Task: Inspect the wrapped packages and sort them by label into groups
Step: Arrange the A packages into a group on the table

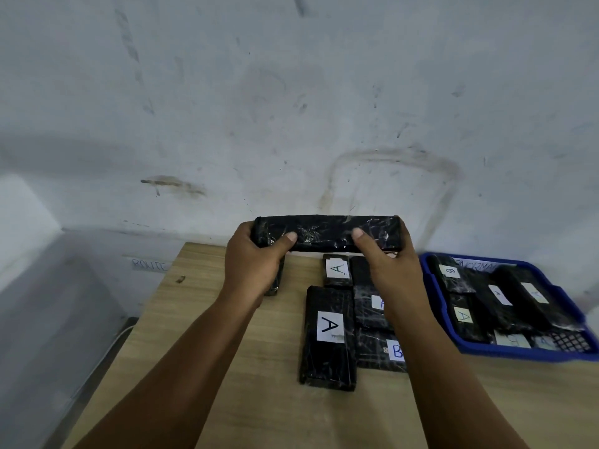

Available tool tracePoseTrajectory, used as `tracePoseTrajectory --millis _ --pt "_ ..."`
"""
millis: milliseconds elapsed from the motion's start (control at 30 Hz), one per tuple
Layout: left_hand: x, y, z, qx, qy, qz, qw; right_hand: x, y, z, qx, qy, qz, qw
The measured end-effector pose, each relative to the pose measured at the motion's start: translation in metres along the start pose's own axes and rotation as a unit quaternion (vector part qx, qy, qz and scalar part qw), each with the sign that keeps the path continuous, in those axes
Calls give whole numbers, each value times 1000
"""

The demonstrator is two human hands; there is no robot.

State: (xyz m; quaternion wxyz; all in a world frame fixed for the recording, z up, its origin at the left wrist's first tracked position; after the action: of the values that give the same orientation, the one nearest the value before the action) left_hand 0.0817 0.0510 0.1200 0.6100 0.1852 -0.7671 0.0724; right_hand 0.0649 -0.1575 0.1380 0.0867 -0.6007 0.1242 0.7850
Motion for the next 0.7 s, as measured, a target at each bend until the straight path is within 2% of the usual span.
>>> tracePoseTrajectory --millis 100,300,433,500,600,700 --pt "6 0 1 3 -20 -1 1000 6 -2 0 19 4 -21 1000" --pt "3 2 2 42 -44 -2 998 6 -3 4 -10 16 -9 1000" --pt "5 4 -2 35 -80 16 996 -2 -2 9 -18 -34 -95 995" --pt "7 5 -3 16 -91 25 995 -3 0 6 6 -55 -130 990" --pt "11 8 0 -3 -76 21 997 2 5 -4 16 -70 -133 988" --pt "11 14 -4 9 -18 33 999 6 8 -7 2 -68 -119 991"
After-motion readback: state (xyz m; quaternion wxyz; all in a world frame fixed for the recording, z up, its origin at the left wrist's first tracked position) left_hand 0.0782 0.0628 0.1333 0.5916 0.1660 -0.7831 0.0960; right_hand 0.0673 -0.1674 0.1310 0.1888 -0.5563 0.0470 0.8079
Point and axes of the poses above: each hand's wrist, its own z-axis away from the middle knuckle, its own y-axis out of the back of the hand, x = y × z, the point moved 1 cm from there along -z, towards the middle knuckle, and after that the axes turned 12 degrees about -y, right-handed, at the moved point
